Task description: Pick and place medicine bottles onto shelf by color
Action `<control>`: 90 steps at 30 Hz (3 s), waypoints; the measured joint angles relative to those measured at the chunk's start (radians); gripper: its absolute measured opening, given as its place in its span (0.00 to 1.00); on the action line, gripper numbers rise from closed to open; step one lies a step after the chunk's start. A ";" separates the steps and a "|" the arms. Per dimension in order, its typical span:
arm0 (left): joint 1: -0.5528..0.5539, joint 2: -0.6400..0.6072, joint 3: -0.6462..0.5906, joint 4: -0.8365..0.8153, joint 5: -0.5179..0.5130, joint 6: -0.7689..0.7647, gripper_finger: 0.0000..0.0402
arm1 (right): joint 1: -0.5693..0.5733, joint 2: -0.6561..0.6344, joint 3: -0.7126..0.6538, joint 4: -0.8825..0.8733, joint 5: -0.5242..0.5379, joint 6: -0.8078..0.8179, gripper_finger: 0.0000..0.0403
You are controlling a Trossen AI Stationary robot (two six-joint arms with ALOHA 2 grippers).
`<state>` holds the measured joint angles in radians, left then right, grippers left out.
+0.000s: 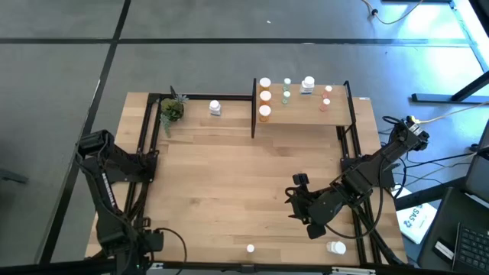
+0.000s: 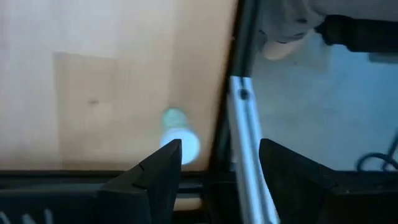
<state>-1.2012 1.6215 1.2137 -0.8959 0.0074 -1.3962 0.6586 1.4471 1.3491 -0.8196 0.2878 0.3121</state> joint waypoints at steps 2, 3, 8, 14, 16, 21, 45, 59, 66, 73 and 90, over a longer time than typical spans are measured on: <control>-0.008 0.000 -0.001 -0.026 -0.018 -0.012 0.52 | 0.000 0.000 0.000 0.000 0.000 0.003 0.50; -0.012 0.000 -0.001 -0.031 -0.027 -0.011 0.52 | 0.000 0.000 0.000 0.000 0.000 0.009 0.50; -0.014 0.000 -0.001 -0.047 -0.043 -0.010 0.52 | 0.000 0.000 0.000 0.000 0.000 0.027 0.50; -0.020 0.050 -0.001 -0.054 -0.043 -0.008 0.52 | 0.000 0.000 0.000 0.000 0.000 0.028 0.50; -0.026 0.075 -0.001 -0.054 -0.040 -0.008 0.52 | 0.000 0.000 0.000 0.000 0.000 0.027 0.50; -0.032 0.117 -0.001 -0.038 0.007 -0.010 0.52 | 0.000 0.000 0.000 -0.001 0.000 0.026 0.50; -0.059 0.125 -0.001 -0.039 -0.072 -0.017 0.52 | 0.000 0.000 0.000 0.000 0.003 0.023 0.50; -0.063 0.201 -0.001 -0.035 -0.038 -0.044 0.52 | 0.000 0.000 0.000 0.000 0.019 0.017 0.50; -0.062 0.214 -0.001 -0.034 -0.039 -0.071 0.52 | 0.000 0.000 0.000 0.000 0.018 0.017 0.50; -0.062 0.212 -0.001 -0.028 -0.041 -0.095 0.52 | 0.000 0.000 0.000 -0.001 0.018 0.017 0.50; -0.062 0.212 -0.001 -0.002 -0.043 -0.095 0.52 | 0.000 0.000 0.000 -0.001 0.018 0.017 0.50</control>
<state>-1.2636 1.8332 1.2129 -0.8983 -0.0357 -1.4910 0.6590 1.4467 1.3487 -0.8204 0.3054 0.3286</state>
